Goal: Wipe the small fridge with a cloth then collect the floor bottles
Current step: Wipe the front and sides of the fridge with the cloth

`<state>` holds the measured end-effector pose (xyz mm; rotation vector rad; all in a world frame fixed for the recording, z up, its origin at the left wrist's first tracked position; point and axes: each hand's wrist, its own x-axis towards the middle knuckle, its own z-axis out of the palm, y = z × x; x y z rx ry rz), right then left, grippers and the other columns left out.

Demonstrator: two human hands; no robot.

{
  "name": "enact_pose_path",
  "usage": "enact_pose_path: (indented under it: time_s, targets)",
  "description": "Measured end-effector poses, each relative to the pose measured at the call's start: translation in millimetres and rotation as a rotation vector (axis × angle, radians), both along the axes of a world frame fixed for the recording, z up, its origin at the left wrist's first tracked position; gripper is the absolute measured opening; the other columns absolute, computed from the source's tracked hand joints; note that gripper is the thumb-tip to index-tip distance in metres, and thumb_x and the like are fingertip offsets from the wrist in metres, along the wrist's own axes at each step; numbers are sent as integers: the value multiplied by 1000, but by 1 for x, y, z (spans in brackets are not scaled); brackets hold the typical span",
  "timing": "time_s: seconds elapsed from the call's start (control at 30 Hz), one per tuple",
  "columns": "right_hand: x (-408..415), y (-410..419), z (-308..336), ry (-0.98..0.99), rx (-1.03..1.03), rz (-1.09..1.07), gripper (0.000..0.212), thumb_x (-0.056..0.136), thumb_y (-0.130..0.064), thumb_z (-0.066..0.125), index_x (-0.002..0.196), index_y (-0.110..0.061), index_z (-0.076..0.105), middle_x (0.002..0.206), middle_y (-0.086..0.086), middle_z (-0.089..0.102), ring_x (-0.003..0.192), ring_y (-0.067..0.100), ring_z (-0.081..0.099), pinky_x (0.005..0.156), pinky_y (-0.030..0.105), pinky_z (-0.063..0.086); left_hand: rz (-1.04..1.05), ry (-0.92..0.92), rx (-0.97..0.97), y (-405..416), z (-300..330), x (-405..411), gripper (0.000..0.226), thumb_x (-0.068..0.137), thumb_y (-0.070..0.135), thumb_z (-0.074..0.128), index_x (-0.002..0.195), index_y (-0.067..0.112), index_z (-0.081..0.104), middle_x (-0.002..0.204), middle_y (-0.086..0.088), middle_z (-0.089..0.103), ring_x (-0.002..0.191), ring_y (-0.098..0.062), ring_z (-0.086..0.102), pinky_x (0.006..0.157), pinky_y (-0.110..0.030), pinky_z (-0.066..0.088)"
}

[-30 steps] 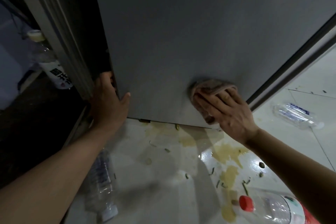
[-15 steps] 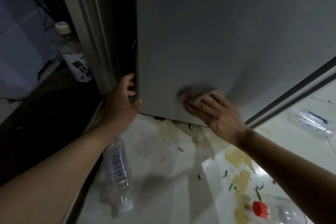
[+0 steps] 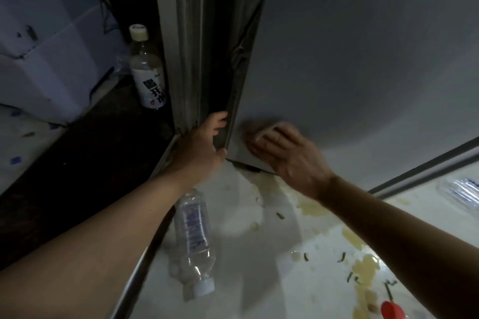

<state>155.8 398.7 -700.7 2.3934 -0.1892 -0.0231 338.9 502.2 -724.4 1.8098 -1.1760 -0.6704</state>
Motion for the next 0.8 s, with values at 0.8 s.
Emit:
enact_pose_path:
  time_s: [0.8]
  targets:
    - [44,4,-62,566,-15,-69,70,94,-25,45,151,-26,5,160,1,-6,146,27,-13,107,46,-18,39,-81,156,5,-11,-2,71,78,-8,60,140,18,35,136,-5,49,119,-17,50,96,-25,40]
